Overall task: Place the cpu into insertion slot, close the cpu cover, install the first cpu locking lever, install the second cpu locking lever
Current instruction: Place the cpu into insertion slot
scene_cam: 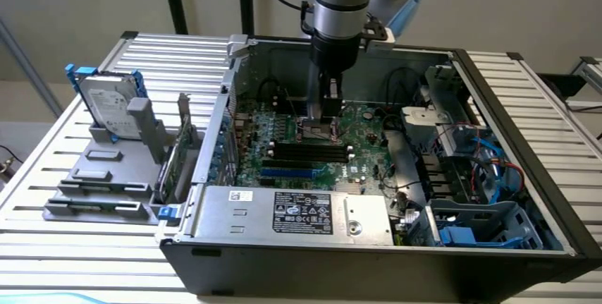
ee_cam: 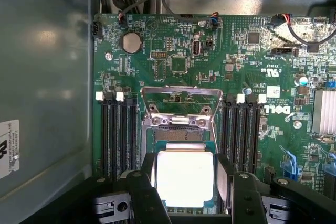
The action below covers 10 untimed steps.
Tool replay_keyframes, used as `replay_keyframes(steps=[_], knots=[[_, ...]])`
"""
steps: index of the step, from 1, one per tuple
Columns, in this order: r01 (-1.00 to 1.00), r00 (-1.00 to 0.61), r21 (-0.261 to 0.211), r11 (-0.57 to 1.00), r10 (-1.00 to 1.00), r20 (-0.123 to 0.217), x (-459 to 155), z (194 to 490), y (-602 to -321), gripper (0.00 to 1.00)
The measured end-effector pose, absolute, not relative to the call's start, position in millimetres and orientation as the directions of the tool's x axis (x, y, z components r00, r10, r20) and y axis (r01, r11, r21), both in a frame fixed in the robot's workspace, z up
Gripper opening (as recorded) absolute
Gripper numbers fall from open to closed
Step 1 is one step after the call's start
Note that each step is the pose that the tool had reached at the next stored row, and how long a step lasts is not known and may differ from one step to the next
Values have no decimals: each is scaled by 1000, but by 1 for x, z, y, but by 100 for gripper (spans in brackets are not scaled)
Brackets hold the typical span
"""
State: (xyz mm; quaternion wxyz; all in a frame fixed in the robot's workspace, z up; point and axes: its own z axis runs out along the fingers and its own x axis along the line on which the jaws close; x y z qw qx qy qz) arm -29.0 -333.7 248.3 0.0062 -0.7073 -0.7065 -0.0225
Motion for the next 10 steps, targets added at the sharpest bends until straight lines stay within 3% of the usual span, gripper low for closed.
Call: replay_keyframes(steps=[10], knots=[[1000, 1, 23, -2, 999, 41, -31, 233, -334, 54]])
